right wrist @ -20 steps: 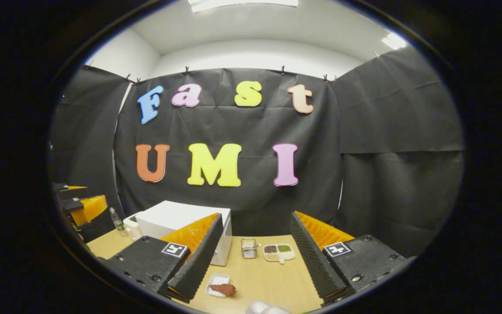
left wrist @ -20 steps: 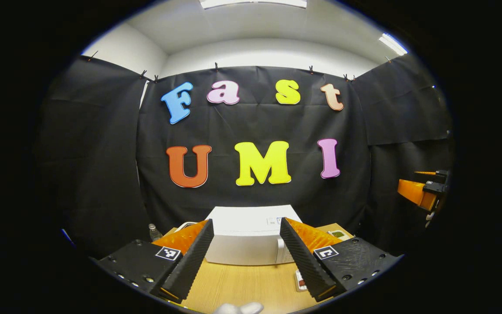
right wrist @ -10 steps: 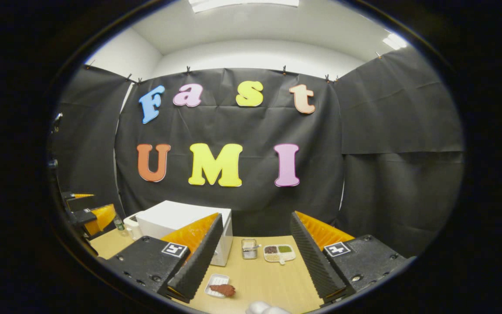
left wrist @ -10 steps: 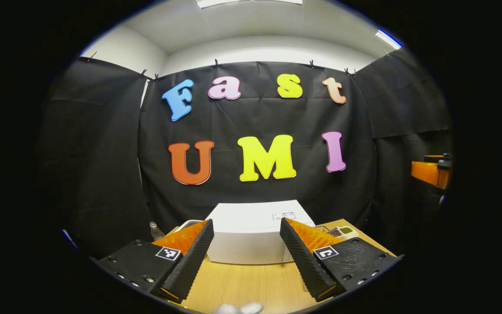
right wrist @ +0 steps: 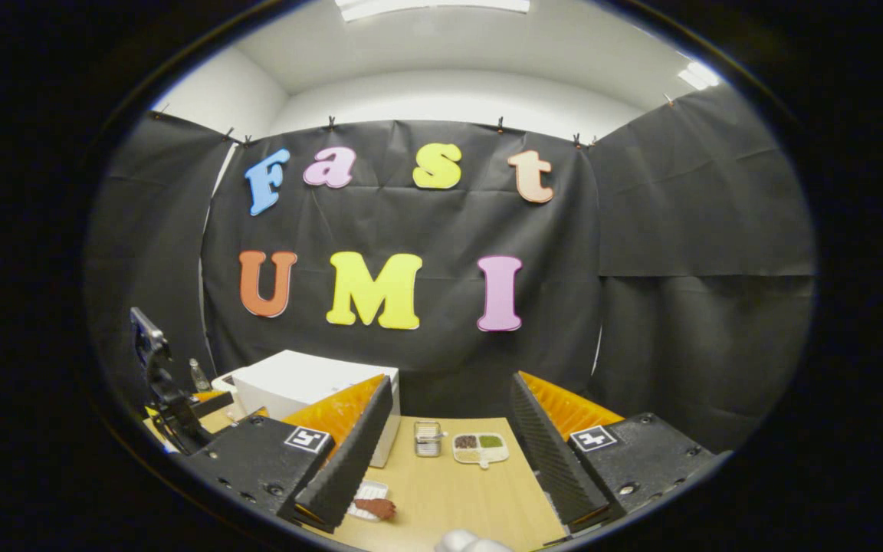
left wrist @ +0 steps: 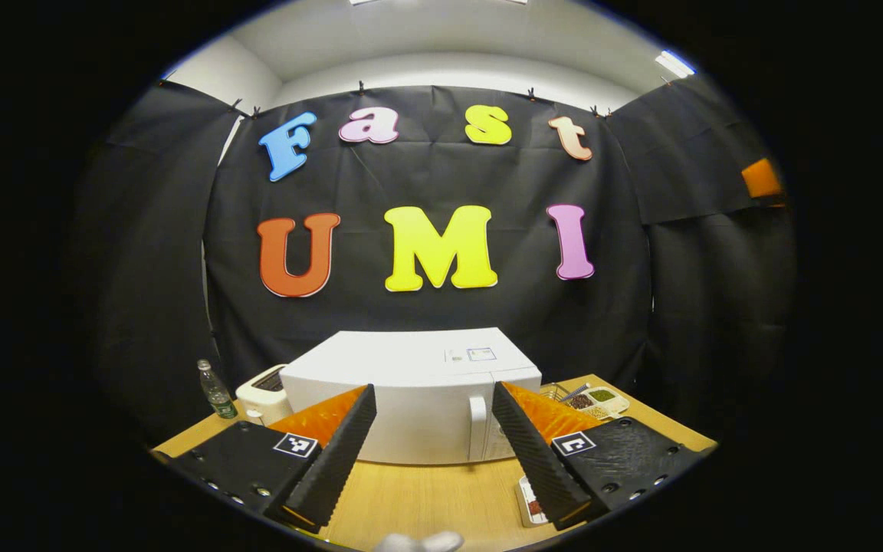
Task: Open the microwave oven with the left hand, put the food in, and close the microwave oven.
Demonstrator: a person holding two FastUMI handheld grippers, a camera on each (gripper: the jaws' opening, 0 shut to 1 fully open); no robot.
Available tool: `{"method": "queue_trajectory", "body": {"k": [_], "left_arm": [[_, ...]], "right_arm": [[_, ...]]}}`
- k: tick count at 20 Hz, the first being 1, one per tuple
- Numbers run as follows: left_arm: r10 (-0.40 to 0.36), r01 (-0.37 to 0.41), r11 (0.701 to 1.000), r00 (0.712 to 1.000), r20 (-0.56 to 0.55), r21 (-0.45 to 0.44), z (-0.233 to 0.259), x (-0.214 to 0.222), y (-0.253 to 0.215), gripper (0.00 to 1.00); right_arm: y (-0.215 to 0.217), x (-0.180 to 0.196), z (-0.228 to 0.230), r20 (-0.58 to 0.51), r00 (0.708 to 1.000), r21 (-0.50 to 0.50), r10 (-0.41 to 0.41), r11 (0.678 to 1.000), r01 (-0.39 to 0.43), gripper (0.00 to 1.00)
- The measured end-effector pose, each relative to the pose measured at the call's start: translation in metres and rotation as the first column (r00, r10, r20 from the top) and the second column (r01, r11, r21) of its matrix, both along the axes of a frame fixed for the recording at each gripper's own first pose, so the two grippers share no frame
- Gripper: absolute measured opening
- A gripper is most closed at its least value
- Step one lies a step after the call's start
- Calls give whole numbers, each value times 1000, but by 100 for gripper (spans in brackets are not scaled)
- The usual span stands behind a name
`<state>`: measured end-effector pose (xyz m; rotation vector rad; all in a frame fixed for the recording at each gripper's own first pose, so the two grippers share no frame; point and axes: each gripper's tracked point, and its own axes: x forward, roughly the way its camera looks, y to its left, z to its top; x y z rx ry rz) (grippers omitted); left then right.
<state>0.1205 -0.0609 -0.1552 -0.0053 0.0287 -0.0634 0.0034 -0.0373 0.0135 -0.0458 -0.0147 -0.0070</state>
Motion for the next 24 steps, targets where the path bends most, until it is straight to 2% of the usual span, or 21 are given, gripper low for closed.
{"method": "queue_trajectory", "body": {"k": [1, 2, 6, 9, 10, 17, 18, 19, 20, 21, 23, 24], "left_arm": [[-16, 15, 1000, 1000, -20, -8, -17, 11, -11, 95], [-30, 30, 1000, 999, -27, -6, -28, 22, -20, 95], [-66, 68, 997, 995, -71, 33, -79, 67, -51, 95], [-77, 82, 996, 991, -113, 40, -118, 102, -64, 95], [-78, 82, 996, 989, -125, 26, -128, 115, -67, 95], [-20, 15, 1000, 984, -175, -26, -158, 153, -58, 93], [-7, 4, 1000, 985, -171, -23, -158, 155, -57, 85], [0, -4, 1000, 985, -171, -21, -160, 156, -55, 70], [-8, 2, 999, 985, -175, -36, -161, 156, -54, 70], [-48, 37, 997, 983, -176, -66, -165, 159, -64, 60], [-57, 50, 998, 983, -177, -45, -161, 154, -63, 39], [-53, 47, 998, 983, -176, -36, -161, 153, -63, 22]], "right_arm": [[-4, 0, 0, -10, 1000, -10, -9, 1000, 9, 92], [-7, 1, -1, -17, 1000, -16, -13, 1000, 13, 99], [-25, 3, -6, -40, 998, -40, -54, 998, 52, 99], [-34, 5, -14, -67, 995, -15, -76, 997, 75, 99], [-38, 6, -20, -81, 993, -12, -84, 996, 84, 92], [-54, 16, -39, -135, 984, -21, -120, 993, 118, 92], [-52, 17, -41, -139, 983, -23, -117, 993, 115, 92], [-51, 19, -42, -141, 984, -20, -110, 994, 108, 92], [-48, 20, -42, -143, 985, -15, -101, 995, 100, 92], [-46, 22, -44, -153, 984, -17, -93, 996, 91, 92], [-42, 22, -48, -163, 984, -14, -74, 997, 73, 92], [-42, 21, -48, -162, 984, -8, -71, 997, 70, 92]]}}
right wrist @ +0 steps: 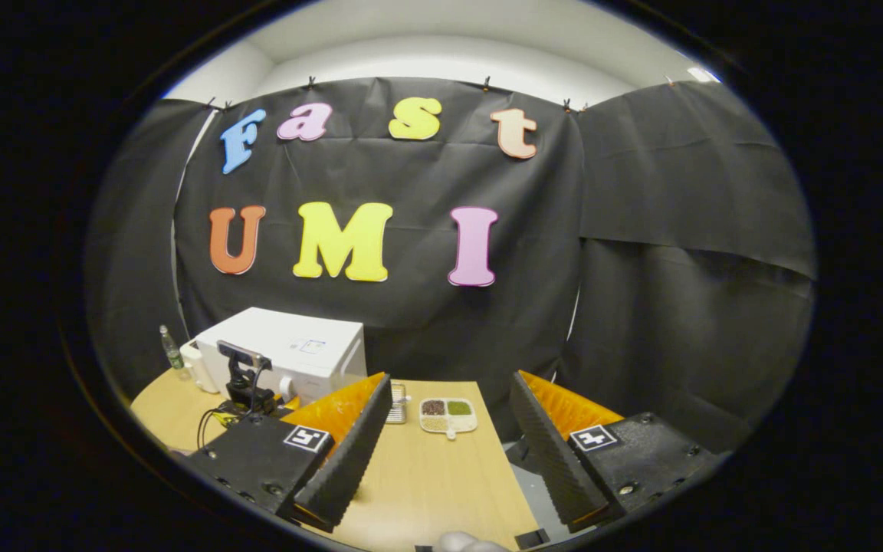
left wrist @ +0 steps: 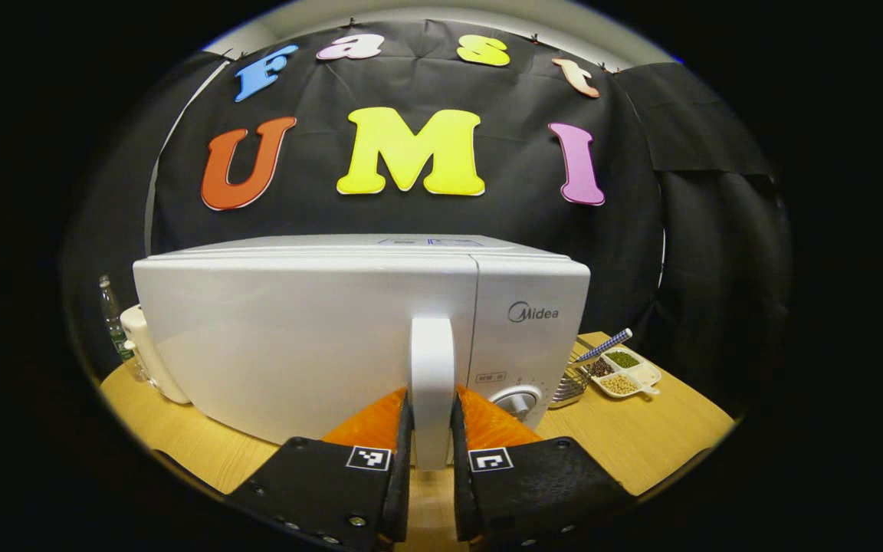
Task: Open the microwave oven with the left hand, put the food in, and close the microwave oven.
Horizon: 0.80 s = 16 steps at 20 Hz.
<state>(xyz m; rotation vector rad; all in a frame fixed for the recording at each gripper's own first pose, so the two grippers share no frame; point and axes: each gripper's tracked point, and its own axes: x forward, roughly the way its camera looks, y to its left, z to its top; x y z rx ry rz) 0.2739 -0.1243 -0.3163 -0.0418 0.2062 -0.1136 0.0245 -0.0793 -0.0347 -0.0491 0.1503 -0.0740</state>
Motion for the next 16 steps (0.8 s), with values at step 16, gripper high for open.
{"method": "queue_trajectory", "body": {"k": [16], "left_arm": [[-29, 29, 1000, 999, -22, 10, -8, -33, 7, 9]], "right_arm": [[17, -9, 4, 3, 999, 5, 35, 999, -35, 92]]}}
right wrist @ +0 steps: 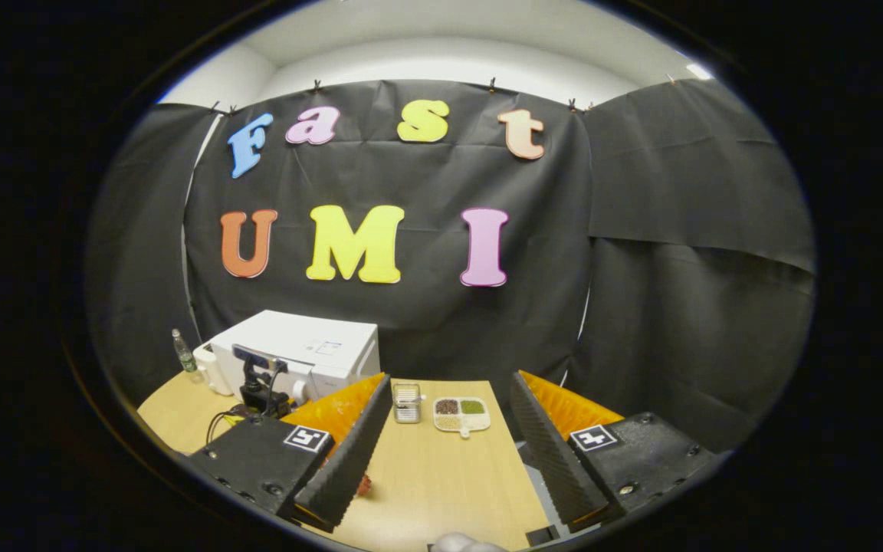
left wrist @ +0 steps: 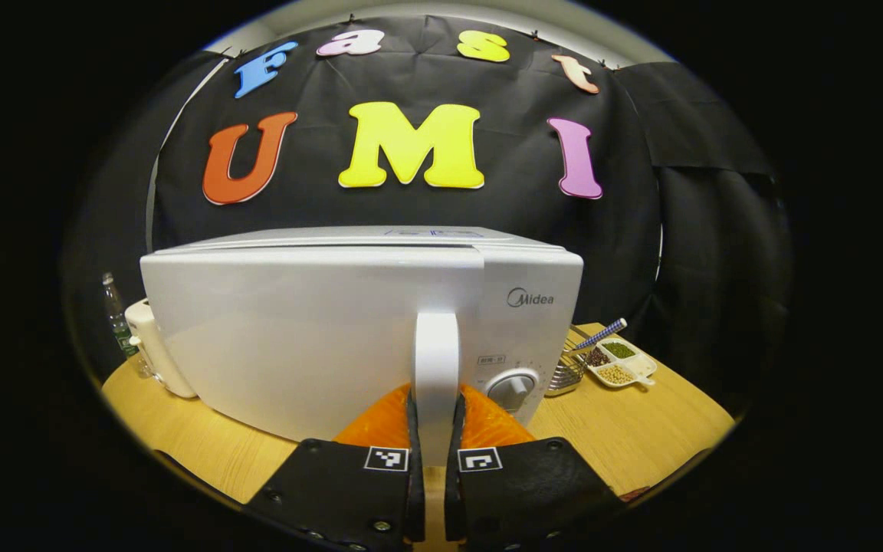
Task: Open the microwave oven with the left hand, put the food in, and close the microwave oven.
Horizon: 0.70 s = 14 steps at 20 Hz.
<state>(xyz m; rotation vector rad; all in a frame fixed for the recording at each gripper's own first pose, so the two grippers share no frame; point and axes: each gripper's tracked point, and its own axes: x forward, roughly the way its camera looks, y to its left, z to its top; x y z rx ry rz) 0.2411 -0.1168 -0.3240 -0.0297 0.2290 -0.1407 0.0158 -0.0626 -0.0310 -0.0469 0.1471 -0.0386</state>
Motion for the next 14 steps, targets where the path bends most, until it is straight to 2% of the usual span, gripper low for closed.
{"method": "queue_trajectory", "body": {"k": [1, 6, 9, 14], "left_arm": [[-14, 14, 1000, 999, 30, 3, 3, -12, 3, 10], [-71, 71, 997, 997, -13, 30, -2, -71, 31, 9], [-60, 61, 998, 997, -38, 21, -3, -94, 46, 9], [-6, 8, 999, 998, -68, 33, -4, -129, 76, 11]], "right_arm": [[1, 0, 1, 2, 1000, 4, 5, 1000, -5, 92], [27, 4, -9, -20, 997, 68, 70, 995, -68, 92], [50, 1, -14, -34, 992, 99, 123, 988, -120, 92], [73, -12, -9, -20, 984, 88, 180, 980, -177, 92]]}}
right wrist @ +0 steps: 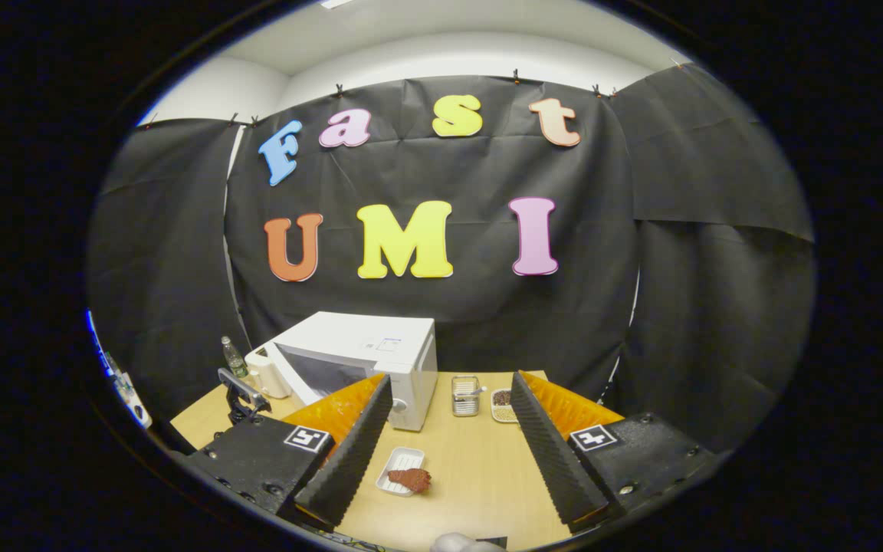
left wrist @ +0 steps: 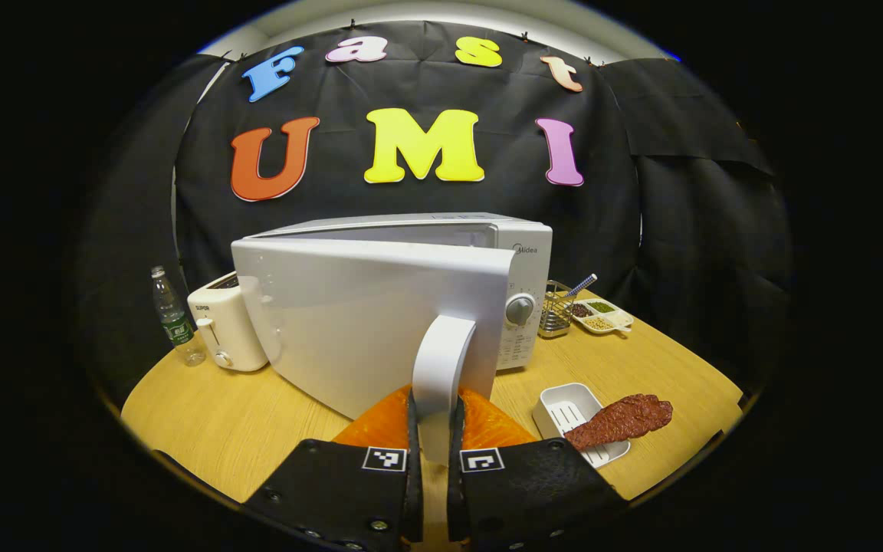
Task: Open the microwave oven with the left hand, put the food in, and close the microwave oven.
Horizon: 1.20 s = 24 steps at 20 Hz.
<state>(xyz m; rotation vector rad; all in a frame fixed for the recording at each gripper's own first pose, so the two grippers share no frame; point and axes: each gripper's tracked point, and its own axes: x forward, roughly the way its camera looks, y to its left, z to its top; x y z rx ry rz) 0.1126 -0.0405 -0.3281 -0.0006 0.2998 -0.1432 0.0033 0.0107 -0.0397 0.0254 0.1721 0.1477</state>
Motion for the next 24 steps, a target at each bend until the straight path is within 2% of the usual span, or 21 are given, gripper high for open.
{"method": "queue_trajectory", "body": {"k": [3, 4, 5, 6, 7, 8, 12, 16, 20, 24], "left_arm": [[11, -11, 1000, 1000, -16, 3, -1, -22, 24, 15], [29, -29, 1000, 999, -22, -1, -4, -27, 37, 23], [52, -52, 999, 998, -30, 2, -4, -31, 51, 36], [72, -72, 997, 997, -37, 3, -5, -35, 66, 55], [70, -71, 998, 997, -40, -1, -3, -38, 74, 78], [74, -74, 997, 997, -37, 5, -2, -44, 79, 94], [123, -125, 988, 992, 30, 86, 13, -65, 107, 95], [166, -167, 983, 986, 16, 73, 14, -79, 133, 94], [211, -211, 972, 977, 9, 101, 13, -95, 164, 95], [247, -245, 966, 969, -4, 82, 11, -111, 194, 95]], "right_arm": [[16, -4, -3, -8, 999, 1, 31, 1000, -31, 92], [21, -5, -9, -18, 999, -5, 43, 999, -43, 92], [27, -7, -10, -21, 998, -2, 52, 999, -52, 92], [31, -8, -11, -24, 998, 6, 59, 998, -59, 92], [36, -10, -11, -26, 997, 14, 70, 997, -70, 92], [41, -13, -14, -29, 997, 17, 78, 997, -77, 92], [52, -21, -21, -37, 994, 14, 100, 995, -99, 92], [55, -27, -34, -52, 993, 22, 104, 994, -103, 92], [60, -34, -41, -64, 992, 27, 108, 994, -106, 92], [69, -41, -48, -80, 990, 40, 113, 993, -110, 92]]}}
